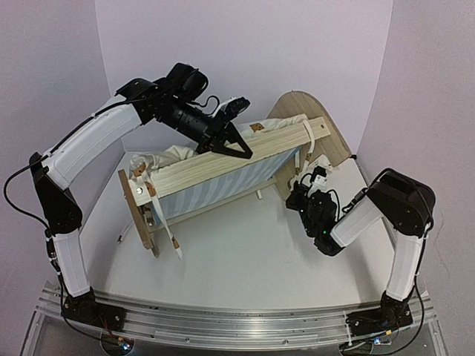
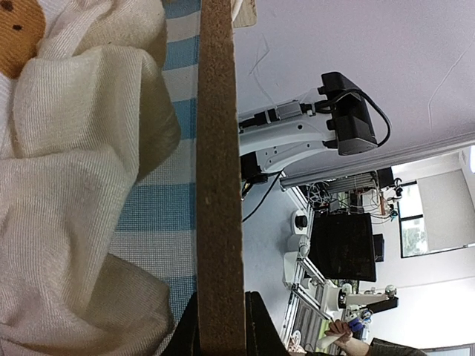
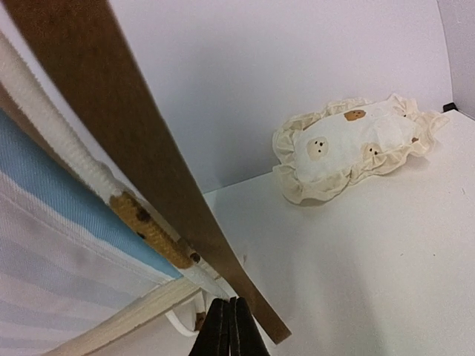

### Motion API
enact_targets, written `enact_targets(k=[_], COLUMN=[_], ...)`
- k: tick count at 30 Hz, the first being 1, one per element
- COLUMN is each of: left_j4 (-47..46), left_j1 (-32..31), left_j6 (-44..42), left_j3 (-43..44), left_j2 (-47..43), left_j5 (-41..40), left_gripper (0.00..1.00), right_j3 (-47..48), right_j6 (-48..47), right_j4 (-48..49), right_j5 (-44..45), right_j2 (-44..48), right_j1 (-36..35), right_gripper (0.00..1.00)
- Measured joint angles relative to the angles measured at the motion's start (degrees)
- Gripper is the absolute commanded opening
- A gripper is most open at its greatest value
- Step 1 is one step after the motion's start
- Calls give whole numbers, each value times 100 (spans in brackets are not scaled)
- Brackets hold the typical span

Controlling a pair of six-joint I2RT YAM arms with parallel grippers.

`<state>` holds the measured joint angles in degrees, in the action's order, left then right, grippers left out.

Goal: Set up the pet bed

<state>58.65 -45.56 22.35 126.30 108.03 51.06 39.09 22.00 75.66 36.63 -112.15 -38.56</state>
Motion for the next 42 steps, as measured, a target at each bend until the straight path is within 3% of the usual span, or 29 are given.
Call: enact_targets(k=[8, 15, 24, 30, 42], left_j4=[100, 422, 577, 88, -1212], left_j1=[-30, -165, -177, -148, -114], left_j6=[-237, -1000, -2253, -3346, -4699], left_j3=[-69, -424, -913, -1671, -2975], left_j2=[-23, -245, -350, -347, -216], left_j5=[17, -202, -642, -1244, -1962], left_gripper=[0, 0, 0, 0, 0], right_j3=[-1078, -2154, -2964, -3139, -2869], right_j6=[155, 505, 1191, 1474, 1692], right_j4=[-25, -401, -2583, -4339, -6418], right_j5=[-773, -1198, -1531, -1753, -2850], right_j2=[991, 2298, 4313, 5421, 5789], right_j1=[1, -101, -458, -514, -517], right_gripper=[0, 0, 0, 0, 0])
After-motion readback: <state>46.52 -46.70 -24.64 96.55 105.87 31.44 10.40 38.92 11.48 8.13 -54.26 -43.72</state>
